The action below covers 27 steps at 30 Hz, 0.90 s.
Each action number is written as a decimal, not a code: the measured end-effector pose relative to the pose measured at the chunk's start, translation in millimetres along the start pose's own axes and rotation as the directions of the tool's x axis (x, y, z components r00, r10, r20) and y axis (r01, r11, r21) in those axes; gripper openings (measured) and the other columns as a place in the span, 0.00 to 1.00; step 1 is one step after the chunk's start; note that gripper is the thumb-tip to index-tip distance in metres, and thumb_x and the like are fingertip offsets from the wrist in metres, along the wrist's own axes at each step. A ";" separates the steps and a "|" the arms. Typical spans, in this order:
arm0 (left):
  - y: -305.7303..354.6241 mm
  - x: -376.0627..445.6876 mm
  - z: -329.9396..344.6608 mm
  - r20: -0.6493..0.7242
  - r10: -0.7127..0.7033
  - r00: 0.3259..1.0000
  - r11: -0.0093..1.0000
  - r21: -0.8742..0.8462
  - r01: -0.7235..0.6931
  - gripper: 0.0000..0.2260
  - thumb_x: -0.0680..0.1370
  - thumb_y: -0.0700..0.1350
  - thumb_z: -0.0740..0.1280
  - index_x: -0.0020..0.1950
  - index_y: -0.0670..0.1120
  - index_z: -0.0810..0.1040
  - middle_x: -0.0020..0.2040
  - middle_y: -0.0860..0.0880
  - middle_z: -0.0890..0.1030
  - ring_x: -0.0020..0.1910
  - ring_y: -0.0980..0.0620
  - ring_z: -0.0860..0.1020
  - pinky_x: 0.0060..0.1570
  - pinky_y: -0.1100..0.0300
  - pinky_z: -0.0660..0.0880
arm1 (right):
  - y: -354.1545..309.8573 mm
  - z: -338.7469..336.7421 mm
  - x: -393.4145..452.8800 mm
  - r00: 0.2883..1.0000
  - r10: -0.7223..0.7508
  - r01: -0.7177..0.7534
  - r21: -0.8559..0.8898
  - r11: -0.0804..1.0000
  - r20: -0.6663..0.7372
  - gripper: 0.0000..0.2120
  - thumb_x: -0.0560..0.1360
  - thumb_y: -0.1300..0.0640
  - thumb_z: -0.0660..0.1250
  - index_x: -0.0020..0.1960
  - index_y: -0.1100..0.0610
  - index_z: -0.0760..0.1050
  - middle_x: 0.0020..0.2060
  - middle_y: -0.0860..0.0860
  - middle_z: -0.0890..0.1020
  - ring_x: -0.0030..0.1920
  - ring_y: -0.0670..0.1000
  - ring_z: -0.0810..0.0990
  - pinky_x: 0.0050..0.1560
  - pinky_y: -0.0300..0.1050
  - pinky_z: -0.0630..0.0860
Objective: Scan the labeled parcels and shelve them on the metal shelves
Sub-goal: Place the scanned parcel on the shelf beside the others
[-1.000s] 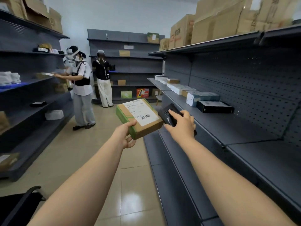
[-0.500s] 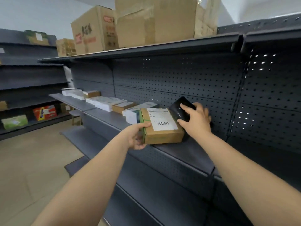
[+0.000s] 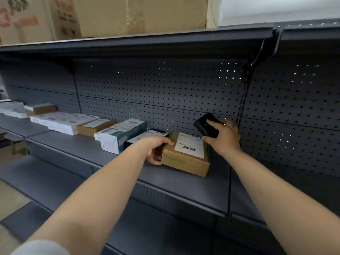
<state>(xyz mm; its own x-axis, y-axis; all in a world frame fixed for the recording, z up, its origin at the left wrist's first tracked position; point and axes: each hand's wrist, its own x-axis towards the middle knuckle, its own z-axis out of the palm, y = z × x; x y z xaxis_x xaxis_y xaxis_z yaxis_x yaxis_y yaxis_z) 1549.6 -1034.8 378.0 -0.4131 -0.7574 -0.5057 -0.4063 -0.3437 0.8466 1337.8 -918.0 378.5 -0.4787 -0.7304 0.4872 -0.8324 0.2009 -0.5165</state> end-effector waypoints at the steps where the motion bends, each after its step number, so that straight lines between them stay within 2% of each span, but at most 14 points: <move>1: 2.7 0.2 -0.7 -0.061 0.070 0.996 0.992 0.106 -0.064 0.22 0.74 0.50 0.75 0.64 0.45 0.73 0.58 0.44 0.79 0.54 0.44 0.78 0.49 0.48 0.79 | -1.9 2.2 -0.7 1.000 0.003 -0.003 -0.009 1.000 -0.006 0.29 0.73 0.48 0.73 0.72 0.39 0.67 0.73 0.53 0.63 0.72 0.57 0.58 0.70 0.55 0.56; 2: 4.3 0.7 0.5 -0.127 0.184 0.975 0.957 0.251 -0.148 0.24 0.75 0.50 0.74 0.67 0.45 0.72 0.62 0.46 0.77 0.59 0.43 0.77 0.54 0.49 0.78 | -3.6 4.1 -1.5 1.000 0.009 -0.009 -0.018 1.000 -0.013 0.30 0.73 0.48 0.73 0.72 0.39 0.67 0.73 0.53 0.63 0.72 0.57 0.58 0.71 0.55 0.56; 3: 4.8 -0.4 3.2 -0.171 0.344 0.923 0.881 0.399 -0.255 0.25 0.75 0.51 0.74 0.69 0.46 0.71 0.64 0.47 0.76 0.63 0.43 0.75 0.57 0.50 0.76 | -5.6 5.4 -2.3 1.000 0.019 -0.020 -0.025 0.999 -0.021 0.30 0.73 0.48 0.73 0.72 0.39 0.67 0.73 0.53 0.62 0.72 0.57 0.57 0.71 0.55 0.55; 4: 3.9 -3.3 7.7 -0.158 0.505 0.849 0.779 0.508 -0.369 0.26 0.75 0.51 0.74 0.71 0.47 0.71 0.66 0.47 0.75 0.65 0.44 0.74 0.60 0.52 0.75 | -8.0 6.9 -2.8 0.999 0.034 -0.035 -0.027 0.999 -0.028 0.30 0.73 0.48 0.73 0.72 0.39 0.67 0.73 0.53 0.62 0.72 0.57 0.57 0.71 0.56 0.55; 6: -5.3 -10.4 20.7 0.008 0.734 0.680 0.517 0.642 -0.566 0.24 0.75 0.55 0.73 0.69 0.51 0.74 0.67 0.47 0.75 0.65 0.46 0.74 0.62 0.54 0.73 | -13.6 10.7 -4.4 0.997 0.073 -0.074 -0.030 0.997 -0.041 0.30 0.73 0.48 0.73 0.72 0.39 0.67 0.73 0.53 0.62 0.73 0.57 0.57 0.72 0.56 0.55; 7: -13.2 -11.6 29.0 0.130 0.781 0.611 0.354 0.714 -0.604 0.24 0.75 0.58 0.72 0.69 0.54 0.74 0.67 0.47 0.75 0.67 0.45 0.72 0.62 0.53 0.72 | -16.6 13.4 -5.1 0.995 0.092 -0.094 -0.035 0.995 -0.046 0.30 0.73 0.48 0.73 0.72 0.38 0.67 0.73 0.53 0.62 0.73 0.58 0.57 0.72 0.57 0.55; 9: -31.5 -5.2 45.8 0.348 0.751 0.562 0.032 0.830 -0.557 0.27 0.76 0.63 0.68 0.72 0.57 0.70 0.71 0.48 0.72 0.70 0.44 0.67 0.65 0.48 0.67 | -21.9 18.5 -8.0 0.991 0.114 -0.118 -0.048 0.992 -0.062 0.29 0.73 0.48 0.72 0.72 0.38 0.67 0.73 0.54 0.63 0.72 0.59 0.57 0.71 0.57 0.57; 10: -39.8 -2.0 50.9 0.409 0.728 0.550 -0.091 0.853 -0.514 0.28 0.76 0.63 0.67 0.75 0.57 0.67 0.72 0.49 0.70 0.71 0.44 0.66 0.65 0.46 0.66 | -24.2 20.5 -10.5 0.990 0.120 -0.124 -0.055 0.991 -0.071 0.29 0.73 0.47 0.72 0.72 0.38 0.67 0.72 0.54 0.63 0.72 0.59 0.58 0.70 0.56 0.57; 11: -45.9 2.3 51.2 0.442 0.729 0.523 -0.170 0.857 -0.486 0.28 0.77 0.60 0.66 0.76 0.57 0.65 0.73 0.50 0.69 0.71 0.44 0.65 0.64 0.45 0.65 | -26.6 22.3 -13.1 0.989 0.125 -0.130 -0.065 0.989 -0.077 0.29 0.73 0.47 0.72 0.72 0.39 0.67 0.71 0.55 0.64 0.71 0.59 0.59 0.69 0.56 0.58; 12: -50.6 6.5 47.6 0.456 0.745 0.488 -0.212 0.854 -0.475 0.29 0.78 0.58 0.66 0.77 0.57 0.63 0.74 0.50 0.68 0.72 0.44 0.64 0.63 0.45 0.64 | -28.6 23.7 -15.9 0.988 0.130 -0.136 -0.074 0.988 -0.080 0.29 0.73 0.47 0.72 0.72 0.39 0.67 0.70 0.55 0.64 0.70 0.59 0.59 0.68 0.55 0.59; 14: -56.5 15.1 29.4 0.452 0.773 0.446 -0.230 0.854 -0.466 0.29 0.80 0.55 0.66 0.79 0.57 0.60 0.76 0.51 0.66 0.73 0.45 0.63 0.64 0.46 0.62 | -32.6 25.7 -21.3 0.985 0.145 -0.152 -0.078 0.985 -0.091 0.29 0.73 0.47 0.72 0.72 0.39 0.67 0.70 0.54 0.65 0.70 0.58 0.59 0.68 0.54 0.59; 19: -53.5 30.8 -17.3 0.456 0.737 0.499 -0.195 0.850 -0.489 0.28 0.81 0.52 0.65 0.79 0.60 0.57 0.79 0.54 0.60 0.77 0.48 0.59 0.72 0.45 0.59 | -39.2 32.2 -35.1 0.974 0.202 -0.212 -0.090 0.973 -0.107 0.30 0.73 0.45 0.72 0.73 0.38 0.66 0.68 0.54 0.66 0.69 0.58 0.61 0.67 0.54 0.61; 23: -52.0 33.4 -15.5 0.456 0.733 0.505 -0.180 0.846 -0.502 0.29 0.81 0.50 0.66 0.79 0.59 0.58 0.80 0.53 0.61 0.77 0.47 0.59 0.72 0.42 0.58 | -44.1 37.4 -52.8 0.967 0.227 -0.240 -0.119 0.963 -0.112 0.30 0.73 0.46 0.72 0.73 0.38 0.67 0.68 0.54 0.66 0.69 0.58 0.60 0.66 0.53 0.61; 27: -49.4 26.9 -5.1 0.475 0.730 0.492 -0.224 0.846 -0.484 0.29 0.80 0.56 0.64 0.79 0.57 0.58 0.80 0.50 0.60 0.76 0.43 0.59 0.70 0.39 0.60 | -43.5 28.9 -74.7 0.964 0.221 -0.247 -0.195 0.949 -0.148 0.30 0.73 0.47 0.72 0.73 0.39 0.67 0.69 0.55 0.66 0.68 0.60 0.62 0.65 0.55 0.61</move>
<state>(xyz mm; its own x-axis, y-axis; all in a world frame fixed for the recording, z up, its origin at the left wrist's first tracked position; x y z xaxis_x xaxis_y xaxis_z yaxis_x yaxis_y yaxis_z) 1562.6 -1041.0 323.4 -0.8865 -0.3598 0.2909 -0.3986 0.9132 -0.0853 1417.9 -891.1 344.2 -0.6865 -0.5635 0.4597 -0.7262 0.4982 -0.4738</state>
